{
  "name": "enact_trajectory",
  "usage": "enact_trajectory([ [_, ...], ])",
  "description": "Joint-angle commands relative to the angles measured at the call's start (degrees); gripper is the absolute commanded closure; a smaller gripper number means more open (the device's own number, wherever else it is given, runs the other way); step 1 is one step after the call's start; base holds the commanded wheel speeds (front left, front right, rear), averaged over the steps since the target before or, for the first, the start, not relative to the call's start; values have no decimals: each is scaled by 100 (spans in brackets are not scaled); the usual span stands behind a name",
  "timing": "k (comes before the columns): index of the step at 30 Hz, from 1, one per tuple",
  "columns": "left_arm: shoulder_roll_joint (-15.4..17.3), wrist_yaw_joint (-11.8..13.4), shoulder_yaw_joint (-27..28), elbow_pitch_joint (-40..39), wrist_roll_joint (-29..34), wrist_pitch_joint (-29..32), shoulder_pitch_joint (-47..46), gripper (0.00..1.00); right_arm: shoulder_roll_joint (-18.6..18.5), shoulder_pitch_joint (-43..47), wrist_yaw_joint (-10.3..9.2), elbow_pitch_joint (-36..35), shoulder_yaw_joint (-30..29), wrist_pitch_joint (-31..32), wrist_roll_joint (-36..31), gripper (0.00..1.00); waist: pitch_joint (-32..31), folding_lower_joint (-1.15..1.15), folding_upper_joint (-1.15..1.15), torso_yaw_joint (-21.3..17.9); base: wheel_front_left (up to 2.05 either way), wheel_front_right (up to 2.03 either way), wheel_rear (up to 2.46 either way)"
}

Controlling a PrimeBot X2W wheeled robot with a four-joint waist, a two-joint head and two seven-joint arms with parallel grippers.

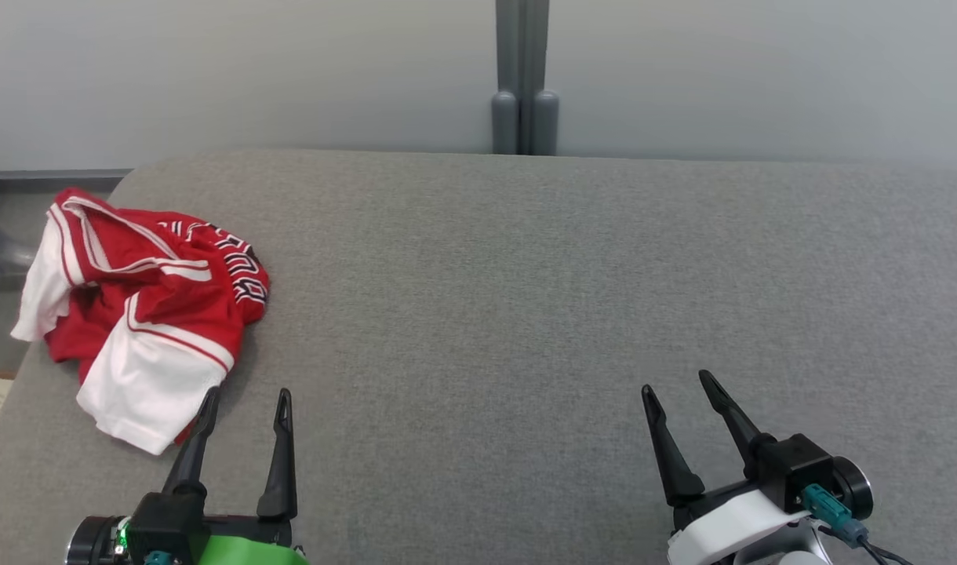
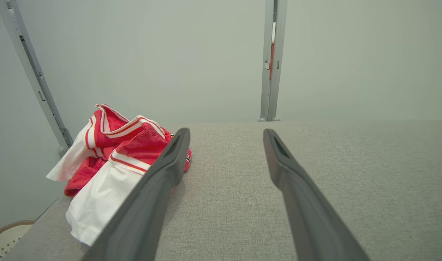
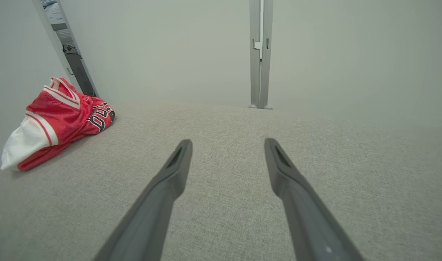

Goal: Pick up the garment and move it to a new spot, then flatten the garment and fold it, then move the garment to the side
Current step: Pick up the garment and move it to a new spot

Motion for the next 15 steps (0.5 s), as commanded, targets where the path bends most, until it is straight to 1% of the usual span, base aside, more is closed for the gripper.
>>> enact_trajectory([
  [1,9,32,19,-13,-95,-3,71,0,-16,49,0,-75,4,-18,48,0,-7,0,0,462,0,0,0],
  [6,8,63,62,-37,-264,-3,114,0,-18,113,0,-187,13,-18,54,0,21,0,0,944,0,0,0],
  [12,10,92,15,-57,-397,-3,71,0,-16,155,-1,-273,-159,-18,19,0,64,0,0,1510,0,0,0],
  [15,9,144,19,-99,-427,-3,79,0,-18,106,-1,-253,-143,-18,-42,0,106,0,0,1666,0,0,0],
])
